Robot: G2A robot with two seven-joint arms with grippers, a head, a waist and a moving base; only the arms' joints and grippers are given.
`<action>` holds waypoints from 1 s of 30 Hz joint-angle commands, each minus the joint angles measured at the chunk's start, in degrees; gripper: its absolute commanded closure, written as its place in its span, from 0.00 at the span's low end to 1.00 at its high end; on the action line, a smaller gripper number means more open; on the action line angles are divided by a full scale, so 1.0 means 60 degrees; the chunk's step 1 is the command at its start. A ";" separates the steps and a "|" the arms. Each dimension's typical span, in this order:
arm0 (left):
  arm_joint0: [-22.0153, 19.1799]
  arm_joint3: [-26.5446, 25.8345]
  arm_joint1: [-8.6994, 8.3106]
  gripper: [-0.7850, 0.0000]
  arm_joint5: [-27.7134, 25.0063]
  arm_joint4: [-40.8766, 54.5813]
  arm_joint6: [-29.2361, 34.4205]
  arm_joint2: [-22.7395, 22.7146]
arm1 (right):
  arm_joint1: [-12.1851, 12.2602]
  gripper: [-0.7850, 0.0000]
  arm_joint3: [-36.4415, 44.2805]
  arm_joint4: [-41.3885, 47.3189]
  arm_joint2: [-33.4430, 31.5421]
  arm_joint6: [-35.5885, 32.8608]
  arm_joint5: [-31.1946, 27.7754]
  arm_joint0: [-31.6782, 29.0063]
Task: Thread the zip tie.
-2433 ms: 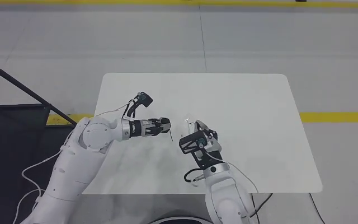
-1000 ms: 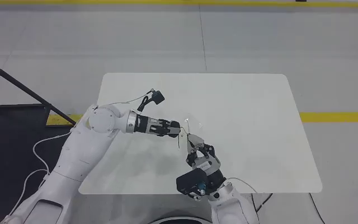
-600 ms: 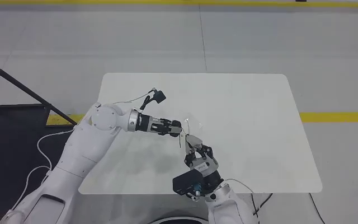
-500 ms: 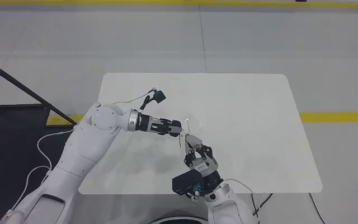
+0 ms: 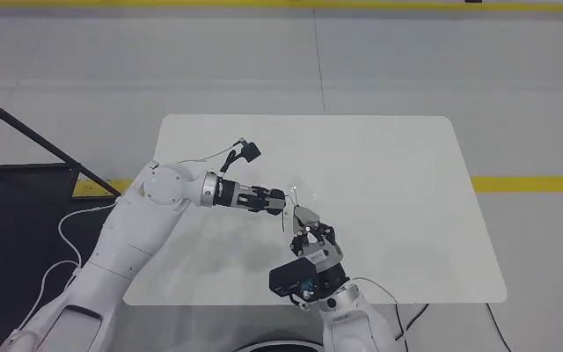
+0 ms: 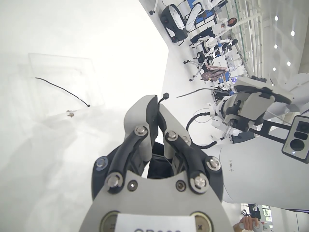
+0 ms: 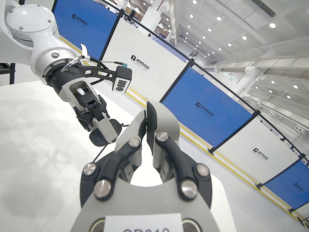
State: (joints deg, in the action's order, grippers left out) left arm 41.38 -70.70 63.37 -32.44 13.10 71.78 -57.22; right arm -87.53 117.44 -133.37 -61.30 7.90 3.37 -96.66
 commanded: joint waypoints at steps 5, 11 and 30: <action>0.0000 0.0000 0.0000 1.00 0.0000 0.0000 0.0000 0.0000 | 0.0029 1.00 -0.0103 -0.0074 0.0147 -0.0160 0.0068 0.0163; 0.0000 0.0000 0.0000 1.00 0.0000 0.0000 0.0000 0.0000 | 0.0046 1.00 -0.0169 -0.0194 0.0278 -0.0398 0.0357 0.0258; 0.0000 0.0000 0.0000 1.00 0.0000 0.0000 0.0000 0.0000 | 0.0118 1.00 -0.0338 -0.0429 0.0564 -0.0854 0.0727 0.0507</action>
State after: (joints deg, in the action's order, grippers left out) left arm 41.38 -70.70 63.37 -32.44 13.10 71.78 -57.22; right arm -86.81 115.56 -135.66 -58.04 3.25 7.32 -93.76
